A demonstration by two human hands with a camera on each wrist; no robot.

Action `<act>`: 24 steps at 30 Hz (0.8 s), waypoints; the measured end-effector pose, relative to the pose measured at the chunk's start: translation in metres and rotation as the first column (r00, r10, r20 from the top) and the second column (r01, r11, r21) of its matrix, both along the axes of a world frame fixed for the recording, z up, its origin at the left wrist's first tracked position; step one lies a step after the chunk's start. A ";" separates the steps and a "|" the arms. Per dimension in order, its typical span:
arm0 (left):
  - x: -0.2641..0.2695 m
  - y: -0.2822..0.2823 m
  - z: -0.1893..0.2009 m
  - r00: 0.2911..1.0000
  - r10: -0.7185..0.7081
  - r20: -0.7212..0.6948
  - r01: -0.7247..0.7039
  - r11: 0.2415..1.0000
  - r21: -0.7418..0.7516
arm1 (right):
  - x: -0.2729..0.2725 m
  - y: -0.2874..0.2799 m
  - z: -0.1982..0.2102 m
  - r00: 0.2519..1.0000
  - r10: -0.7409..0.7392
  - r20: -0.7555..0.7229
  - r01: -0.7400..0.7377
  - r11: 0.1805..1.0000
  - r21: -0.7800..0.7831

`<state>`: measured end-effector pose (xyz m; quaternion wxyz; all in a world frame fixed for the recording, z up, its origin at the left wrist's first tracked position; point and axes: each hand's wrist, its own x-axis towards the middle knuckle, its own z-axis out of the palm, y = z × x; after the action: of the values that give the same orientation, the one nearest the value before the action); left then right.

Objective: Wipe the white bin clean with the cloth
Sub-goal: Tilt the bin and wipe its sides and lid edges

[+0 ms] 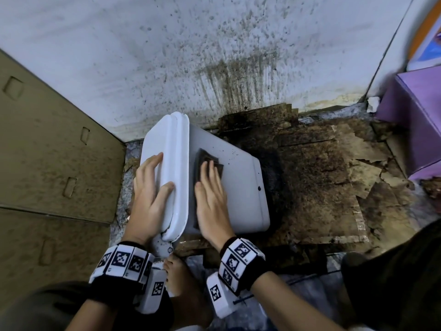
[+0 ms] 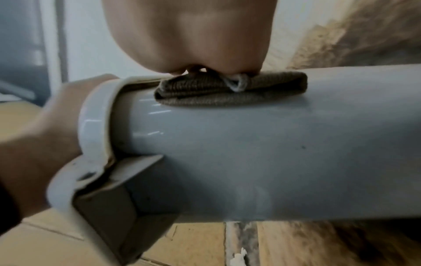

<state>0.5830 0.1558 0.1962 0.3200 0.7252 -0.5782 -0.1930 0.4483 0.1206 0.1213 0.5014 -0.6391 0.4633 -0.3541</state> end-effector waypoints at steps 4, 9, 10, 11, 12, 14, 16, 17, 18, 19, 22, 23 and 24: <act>-0.001 0.000 0.001 1.000 0.002 -0.003 -0.002 1.000 -0.008 | -0.009 0.004 -0.004 0.996 0.058 -0.066 -0.068 0.985 -0.161; 0.002 0.002 0.001 1.000 0.006 -0.006 -0.007 0.999 -0.045 | -0.028 -0.001 -0.033 0.992 0.089 -0.088 -0.101 0.985 -0.143; 0.003 0.002 0.002 1.000 0.009 -0.008 -0.010 0.999 -0.051 | -0.032 -0.002 -0.042 0.992 0.088 -0.089 -0.098 0.987 -0.125; 0.004 0.002 0.002 1.000 0.011 -0.009 -0.012 0.998 -0.055 | -0.038 -0.003 -0.052 0.993 0.074 -0.092 -0.084 0.991 -0.105; 0.004 0.002 0.002 1.000 0.012 -0.010 -0.013 0.998 -0.056 | -0.044 -0.003 -0.064 0.994 0.047 -0.100 -0.055 0.996 -0.077; 0.003 0.002 0.002 1.000 0.011 -0.018 -0.012 0.998 -0.055 | -0.058 -0.003 -0.087 0.991 -0.022 -0.132 0.024 1.000 0.018; 0.001 0.002 0.002 1.000 0.008 -0.023 -0.009 0.999 -0.054 | -0.071 -0.001 -0.108 0.978 -0.078 -0.195 0.097 0.991 0.091; -0.001 0.001 0.003 1.000 0.006 -0.020 -0.007 0.999 -0.051 | -0.076 0.000 -0.117 0.971 -0.100 -0.216 0.128 0.984 0.121; -0.002 0.000 0.003 1.000 0.004 -0.014 -0.005 0.999 -0.048 | -0.079 -0.001 -0.121 0.968 -0.124 -0.220 0.164 0.971 0.171; -0.002 0.000 0.003 1.000 0.004 -0.010 -0.004 0.999 -0.045 | -0.079 -0.003 -0.121 0.967 -0.148 -0.206 0.197 0.950 0.243; -0.004 -0.002 0.004 1.000 0.007 -0.004 -0.007 0.999 -0.039 | -0.075 -0.010 -0.112 0.972 -0.143 -0.186 0.202 0.914 0.352; -0.005 -0.002 0.004 1.000 0.007 -0.001 -0.007 0.999 -0.034 | -0.073 -0.011 -0.110 0.973 -0.144 -0.182 0.202 0.911 0.361; -0.006 -0.002 0.004 1.000 0.005 0.003 -0.005 1.000 -0.030 | -0.071 -0.011 -0.108 0.972 -0.163 -0.169 0.216 0.905 0.366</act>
<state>0.5769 0.1538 0.2006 0.3304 0.7220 -0.5799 -0.1825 0.3773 0.1095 0.0132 0.5470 -0.5033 0.6162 -0.2602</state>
